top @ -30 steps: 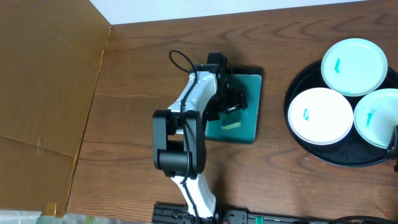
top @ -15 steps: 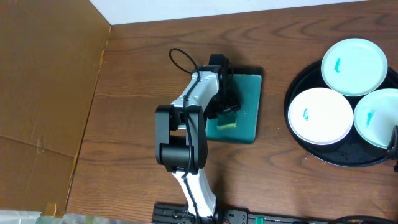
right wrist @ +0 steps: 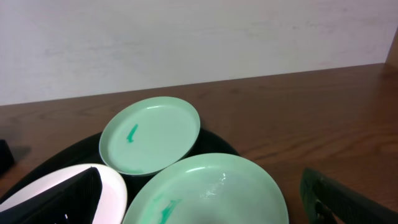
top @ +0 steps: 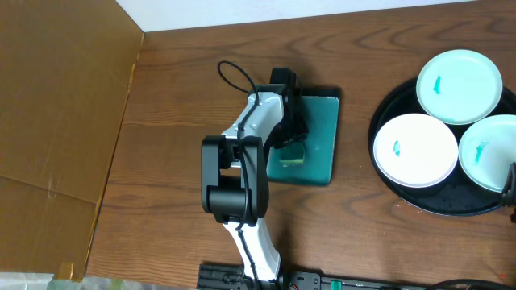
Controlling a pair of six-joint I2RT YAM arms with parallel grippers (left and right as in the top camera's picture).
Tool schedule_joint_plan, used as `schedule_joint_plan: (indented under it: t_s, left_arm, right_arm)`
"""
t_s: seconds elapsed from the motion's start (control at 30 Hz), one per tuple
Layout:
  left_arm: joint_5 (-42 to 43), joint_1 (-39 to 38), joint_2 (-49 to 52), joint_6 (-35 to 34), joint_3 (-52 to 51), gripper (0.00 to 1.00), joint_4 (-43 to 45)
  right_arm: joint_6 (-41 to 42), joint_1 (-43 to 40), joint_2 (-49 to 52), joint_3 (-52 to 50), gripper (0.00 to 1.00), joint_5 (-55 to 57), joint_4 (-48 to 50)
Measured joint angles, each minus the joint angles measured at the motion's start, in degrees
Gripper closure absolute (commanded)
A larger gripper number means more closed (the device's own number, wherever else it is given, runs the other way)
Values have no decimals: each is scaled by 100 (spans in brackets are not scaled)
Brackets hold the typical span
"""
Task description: Clean dirty plates on tray and stack at the side
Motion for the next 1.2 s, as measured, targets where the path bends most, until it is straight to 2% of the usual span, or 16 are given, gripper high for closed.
schedule_joint_plan:
  t_s: [0.13,0.23,0.43,0.9,1.2]
  left_arm:
    - [-2,0,0,46,0,80,17]
    - [11,0,0,7,0,93,20]
    - [269,0,-197,39,0,93,7]
    - [704,0,-2157,39,0,93,-525]
    - [737,0,-2131,39,0,93,-411]
  right_arm:
    - [0,0,0,0,1,0,0]
    - [0,0,0,0,1,0,0]
    - [0,0,0,0,1,0,0]
    - [0,0,0,0,1,-2,0]
    - [0,0,0,0,1,0,2]
